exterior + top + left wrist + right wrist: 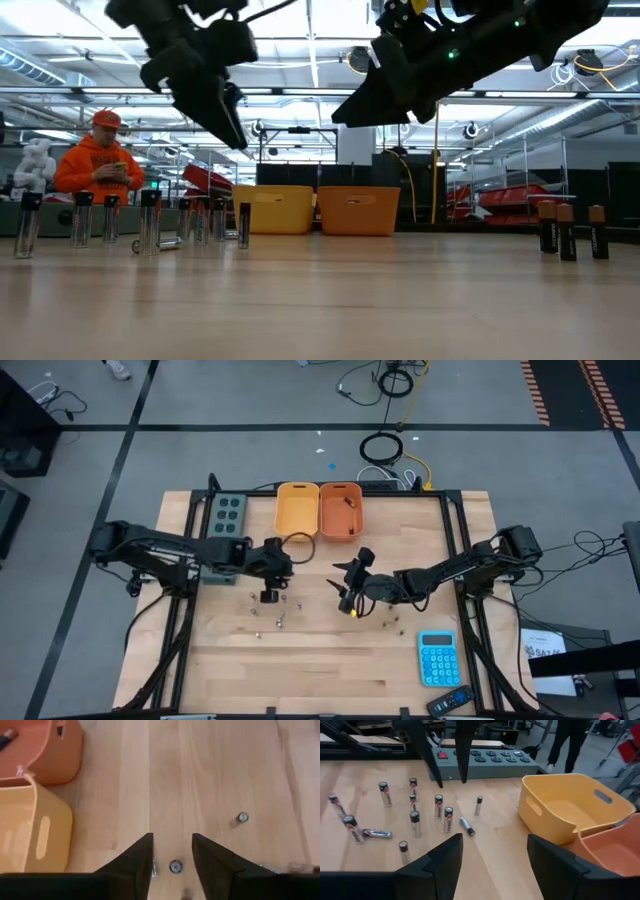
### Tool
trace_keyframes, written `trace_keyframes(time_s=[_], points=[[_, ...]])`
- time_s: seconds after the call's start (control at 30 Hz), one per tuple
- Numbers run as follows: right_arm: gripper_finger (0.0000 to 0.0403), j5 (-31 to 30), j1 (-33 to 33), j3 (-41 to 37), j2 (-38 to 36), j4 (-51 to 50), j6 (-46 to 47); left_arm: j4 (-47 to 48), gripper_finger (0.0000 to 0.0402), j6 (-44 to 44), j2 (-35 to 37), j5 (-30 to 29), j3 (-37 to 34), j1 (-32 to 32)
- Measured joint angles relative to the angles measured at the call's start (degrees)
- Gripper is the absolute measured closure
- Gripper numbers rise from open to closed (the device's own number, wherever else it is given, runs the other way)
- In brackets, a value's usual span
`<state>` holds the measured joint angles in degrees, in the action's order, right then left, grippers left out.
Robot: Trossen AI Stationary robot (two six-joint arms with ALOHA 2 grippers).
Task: Sort batteries
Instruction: Put the silver battery into the yellow bin
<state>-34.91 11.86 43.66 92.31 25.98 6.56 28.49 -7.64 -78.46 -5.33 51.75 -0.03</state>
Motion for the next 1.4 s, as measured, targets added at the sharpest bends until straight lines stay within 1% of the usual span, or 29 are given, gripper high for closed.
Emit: trace_keyframes(time_s=[0.13, 0.2, 0.37, 0.43, 0.53, 0.67, 0.9, 1.17, 1.4], points=[[0.019, -1.4, 0.7, 0.0, -0.6, -0.9, -1.1, 3.9, 0.0209, -2.0, -4.1, -1.5, 5.2, 0.0], [0.019, -1.3, 0.8, 0.0, -1.1, -2.2, -1.2, 7.3, 0.0198, -2.2, -5.6, -2.0, 7.5, 0.1], [0.019, -1.3, 1.0, 0.0, -1.2, -4.6, -0.8, 14.9, 0.0199, -4.3, -8.9, -0.8, 12.4, 0.4], [0.019, -1.4, 1.0, -0.5, -1.2, -5.0, -0.3, 17.0, 0.0203, -5.3, -10.1, -0.7, 13.4, 0.4], [0.019, -3.3, 1.0, -2.5, -1.6, -4.9, 0.0, 19.4, 0.0205, -6.3, -11.9, -0.1, 14.1, 0.7], [0.019, -6.1, 1.0, -4.9, -3.5, -3.7, 0.9, 19.8, 0.0206, -6.5, -14.4, 1.1, 14.1, 1.2], [0.019, -6.1, 1.0, -6.5, -4.8, -1.6, 0.9, 19.6, 0.0206, -6.4, -18.0, 5.7, 14.1, 1.7], [0.019, -5.8, 1.0, -6.5, -4.8, -1.3, 0.9, 18.4, 0.0206, -6.2, -18.8, 5.5, 14.1, 2.0], [0.019, -5.6, 1.0, -6.5, -4.8, -0.9, 0.9, 18.0, 0.0206, -4.7, -20.0, 5.3, 14.1, 3.9]])
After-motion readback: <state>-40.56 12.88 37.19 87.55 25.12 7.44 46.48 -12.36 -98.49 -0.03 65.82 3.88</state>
